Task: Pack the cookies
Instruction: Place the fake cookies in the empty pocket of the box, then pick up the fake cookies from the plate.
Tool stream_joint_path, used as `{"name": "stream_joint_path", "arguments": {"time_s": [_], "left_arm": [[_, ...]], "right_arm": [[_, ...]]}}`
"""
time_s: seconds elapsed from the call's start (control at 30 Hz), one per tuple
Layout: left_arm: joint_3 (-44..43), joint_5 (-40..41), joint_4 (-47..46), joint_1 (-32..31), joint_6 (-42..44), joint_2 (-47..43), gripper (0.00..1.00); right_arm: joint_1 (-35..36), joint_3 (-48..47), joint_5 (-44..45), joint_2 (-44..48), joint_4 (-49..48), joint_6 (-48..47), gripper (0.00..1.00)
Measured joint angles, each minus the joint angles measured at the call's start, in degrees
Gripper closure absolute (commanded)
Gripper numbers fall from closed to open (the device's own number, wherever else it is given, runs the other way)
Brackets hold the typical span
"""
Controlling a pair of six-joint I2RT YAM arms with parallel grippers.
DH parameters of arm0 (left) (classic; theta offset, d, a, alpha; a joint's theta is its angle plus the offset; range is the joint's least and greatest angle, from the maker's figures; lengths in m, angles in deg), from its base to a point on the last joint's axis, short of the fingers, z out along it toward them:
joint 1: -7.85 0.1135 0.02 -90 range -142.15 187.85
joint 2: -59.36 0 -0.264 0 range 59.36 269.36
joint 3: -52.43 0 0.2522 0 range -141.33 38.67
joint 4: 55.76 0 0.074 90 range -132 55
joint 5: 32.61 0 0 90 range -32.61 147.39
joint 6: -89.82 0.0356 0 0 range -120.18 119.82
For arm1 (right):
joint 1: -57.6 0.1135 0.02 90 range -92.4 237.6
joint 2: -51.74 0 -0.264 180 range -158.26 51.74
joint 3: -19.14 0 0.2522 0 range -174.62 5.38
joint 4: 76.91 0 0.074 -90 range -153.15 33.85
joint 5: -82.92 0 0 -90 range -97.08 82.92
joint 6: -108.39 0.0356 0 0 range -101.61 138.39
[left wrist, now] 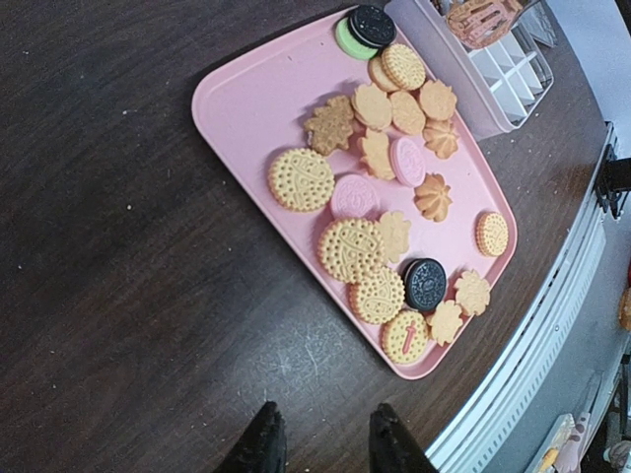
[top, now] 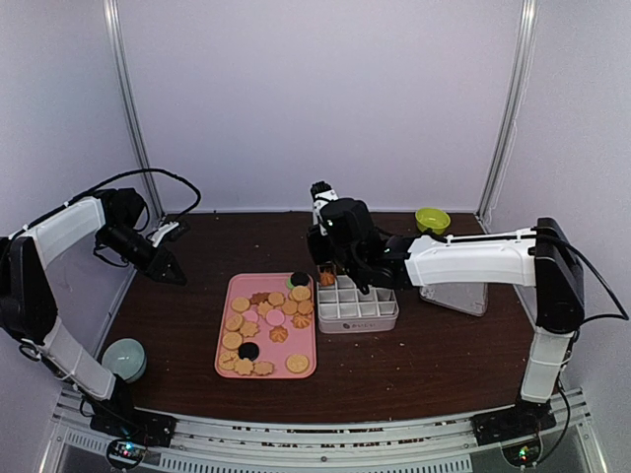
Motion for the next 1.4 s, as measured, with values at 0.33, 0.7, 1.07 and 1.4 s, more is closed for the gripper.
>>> {"name": "stream_joint_path", "arguments": {"time_s": [0.33,0.7,1.07,1.4], "left_arm": [[0.0,0.0,0.1,0.0,0.1,-0.8,0.68],[0.0,-0.2,0.0,0.0,0.1,-0.8,0.68],[0.0,-0.2,0.0,0.0,0.1,-1.7,0.69],[0.0,0.0,0.2,0.0,0.2,-1.7,0.69]], "right_arm": [[0.0,1.6,-0.1,1.5,0.3,0.9,0.59],[0.7,3.3,-0.6,4.2,1.6,1.0,0.58],[4.2,3.3,-0.2,7.0,2.1,0.8,0.59],[13.8,1.9,-0.6,5.6,1.6,1.7,0.57]]}}
